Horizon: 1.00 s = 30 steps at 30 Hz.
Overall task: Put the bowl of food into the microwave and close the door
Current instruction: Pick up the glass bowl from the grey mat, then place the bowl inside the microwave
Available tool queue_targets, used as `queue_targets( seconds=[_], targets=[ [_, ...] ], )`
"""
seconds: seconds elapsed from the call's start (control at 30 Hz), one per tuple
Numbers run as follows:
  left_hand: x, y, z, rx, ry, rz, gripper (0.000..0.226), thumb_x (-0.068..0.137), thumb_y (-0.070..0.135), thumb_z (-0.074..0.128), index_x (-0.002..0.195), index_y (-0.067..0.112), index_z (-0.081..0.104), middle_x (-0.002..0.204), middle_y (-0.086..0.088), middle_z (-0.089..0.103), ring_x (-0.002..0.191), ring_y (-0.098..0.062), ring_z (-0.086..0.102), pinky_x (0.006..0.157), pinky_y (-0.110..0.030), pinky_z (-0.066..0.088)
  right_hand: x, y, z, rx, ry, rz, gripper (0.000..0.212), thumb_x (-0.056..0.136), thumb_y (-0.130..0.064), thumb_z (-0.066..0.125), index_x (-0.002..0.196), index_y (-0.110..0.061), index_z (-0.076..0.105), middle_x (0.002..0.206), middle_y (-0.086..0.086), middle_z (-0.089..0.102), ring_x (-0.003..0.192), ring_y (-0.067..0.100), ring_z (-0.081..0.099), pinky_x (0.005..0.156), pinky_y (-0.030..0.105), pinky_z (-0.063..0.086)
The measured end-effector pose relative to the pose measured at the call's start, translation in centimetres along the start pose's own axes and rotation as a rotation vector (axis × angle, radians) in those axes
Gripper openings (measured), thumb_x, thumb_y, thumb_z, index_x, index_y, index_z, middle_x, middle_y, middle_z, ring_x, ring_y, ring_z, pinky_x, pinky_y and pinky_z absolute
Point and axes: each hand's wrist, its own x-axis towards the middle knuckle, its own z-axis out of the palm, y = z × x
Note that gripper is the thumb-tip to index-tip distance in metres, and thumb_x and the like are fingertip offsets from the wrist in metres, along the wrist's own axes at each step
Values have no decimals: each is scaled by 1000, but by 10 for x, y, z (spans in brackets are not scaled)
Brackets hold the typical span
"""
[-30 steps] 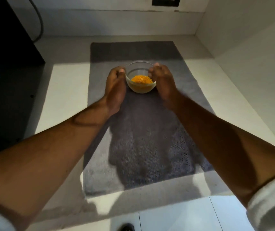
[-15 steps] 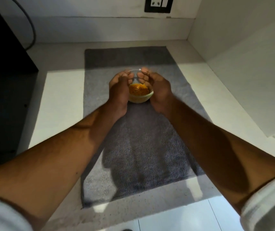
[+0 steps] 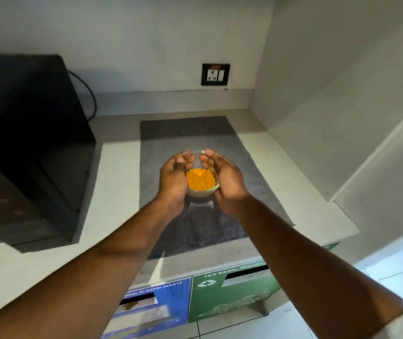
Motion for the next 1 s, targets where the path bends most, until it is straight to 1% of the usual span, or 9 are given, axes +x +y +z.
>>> queue_targets(
  seconds=[0.1, 0.27, 0.43, 0.57, 0.7, 0.8, 0.87, 0.93, 1.0],
  targets=[
    [-43, 20, -7, 11, -3, 30, 28, 105, 16, 39, 112, 17, 66, 119, -6, 71, 106, -16, 68, 89, -28, 54, -46, -13, 2, -41, -37, -32, 28, 104, -17, 52, 125, -8, 68, 124, 13, 73, 116, 25, 70, 106, 39, 53],
    [-115, 58, -25, -36, 19, 39, 30, 105, 14, 39, 119, 9, 65, 119, -10, 71, 114, -24, 66, 105, -42, 51, -118, -39, 18, -159, -68, -61, 23, 104, -17, 50, 117, -15, 70, 123, 13, 74, 120, 28, 69, 111, 50, 50],
    [-178, 94, -48, -56, 46, 42, 32, 106, 21, 37, 116, 14, 66, 115, -8, 72, 111, -25, 68, 100, -44, 53, -188, -61, 41, -219, -91, -45, 23, 107, -23, 48, 113, -22, 70, 119, 10, 77, 115, 28, 72, 106, 54, 53],
    [-219, 116, -79, -37, 57, 76, 31, 106, 22, 38, 116, 17, 67, 116, -7, 73, 104, -18, 69, 89, -36, 56, -239, -64, 66, -238, -111, -49, 25, 107, -25, 47, 115, -21, 70, 118, 10, 77, 114, 29, 72, 106, 56, 53],
    [-258, 136, -128, -22, 97, 112, 31, 106, 21, 38, 119, 17, 66, 118, -5, 72, 110, -16, 66, 96, -37, 53, -297, -54, 101, -238, -156, -27, 28, 109, -27, 44, 115, -21, 71, 119, 10, 76, 114, 32, 71, 104, 59, 53],
    [-270, 132, -147, 21, 39, 52, 27, 105, 25, 42, 121, 23, 64, 118, -1, 72, 107, -12, 66, 89, -32, 54, -307, -43, 106, -272, -156, 9, 24, 106, -31, 50, 114, -28, 72, 117, 5, 77, 109, 32, 72, 100, 61, 55],
    [-284, 138, -174, 50, 40, 45, 26, 102, 32, 48, 124, 27, 60, 118, -2, 69, 106, -16, 66, 89, -35, 56, -321, -31, 122, -271, -178, 31, 24, 107, -31, 48, 115, -28, 71, 119, 6, 76, 110, 31, 72, 100, 57, 57],
    [-293, 143, -208, 99, 55, 65, 29, 100, 38, 51, 128, 31, 53, 121, -2, 66, 106, -17, 65, 87, -34, 55, -335, -19, 149, -267, -197, 34, 28, 109, -32, 44, 119, -26, 69, 121, 7, 75, 112, 31, 71, 102, 56, 56],
    [-303, 146, -243, 130, 53, 92, 40, 97, 42, 55, 135, 31, 45, 130, 1, 60, 115, -16, 61, 95, -35, 53, -345, -3, 175, -285, -213, 36, 30, 110, -30, 42, 121, -24, 69, 122, 6, 75, 115, 32, 70, 104, 57, 54]
  ],
)
